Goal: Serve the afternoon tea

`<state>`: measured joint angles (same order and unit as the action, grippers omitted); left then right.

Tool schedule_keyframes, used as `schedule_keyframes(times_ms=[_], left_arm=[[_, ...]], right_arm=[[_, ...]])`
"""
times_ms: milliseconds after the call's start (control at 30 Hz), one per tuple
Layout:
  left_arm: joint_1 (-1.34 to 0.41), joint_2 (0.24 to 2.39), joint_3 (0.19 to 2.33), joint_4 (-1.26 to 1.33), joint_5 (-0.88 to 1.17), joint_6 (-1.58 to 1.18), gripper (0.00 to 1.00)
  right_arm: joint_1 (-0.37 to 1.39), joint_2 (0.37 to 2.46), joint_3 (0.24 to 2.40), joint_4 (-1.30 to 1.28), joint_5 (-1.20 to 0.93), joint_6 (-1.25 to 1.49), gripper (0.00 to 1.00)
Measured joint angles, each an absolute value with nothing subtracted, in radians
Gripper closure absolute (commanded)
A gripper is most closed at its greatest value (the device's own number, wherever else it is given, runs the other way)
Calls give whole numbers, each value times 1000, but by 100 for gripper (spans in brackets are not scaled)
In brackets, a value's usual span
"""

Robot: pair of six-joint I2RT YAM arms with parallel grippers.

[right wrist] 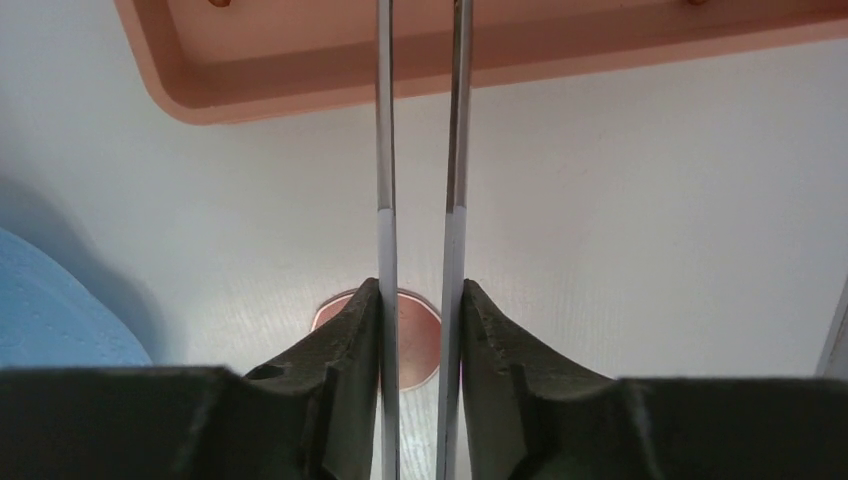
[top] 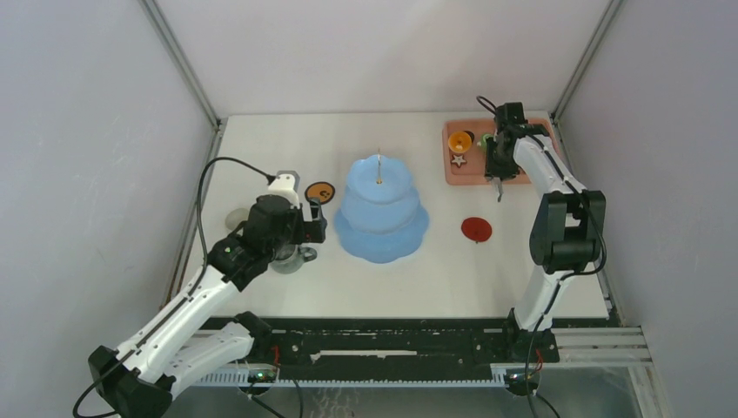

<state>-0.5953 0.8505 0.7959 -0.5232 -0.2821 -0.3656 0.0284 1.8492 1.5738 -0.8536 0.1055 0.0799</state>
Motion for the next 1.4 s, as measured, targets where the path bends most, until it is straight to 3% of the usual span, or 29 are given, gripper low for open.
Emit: schedule_keyframes(times_ms=[267,400,767,1133,1400], left_arm=[[-595,855,796,-518,-282,-366,0],[-596,860,796,-517,-282,-366,0],[-596,858,796,-510,-281,-366,0],[-596,857,796,-509,-282,-366,0],[-596,857,796,-509,-282,-368,0]], right_arm=[[28,1843,1554,-826,88,75,91],[28,1818,1526,-826,87,76,97],[2,1729,1478,-826,52,112,92],[-91,1732,1549,-787,-62,181,100],[-89,1816,1658,-751,-99,208,100]])
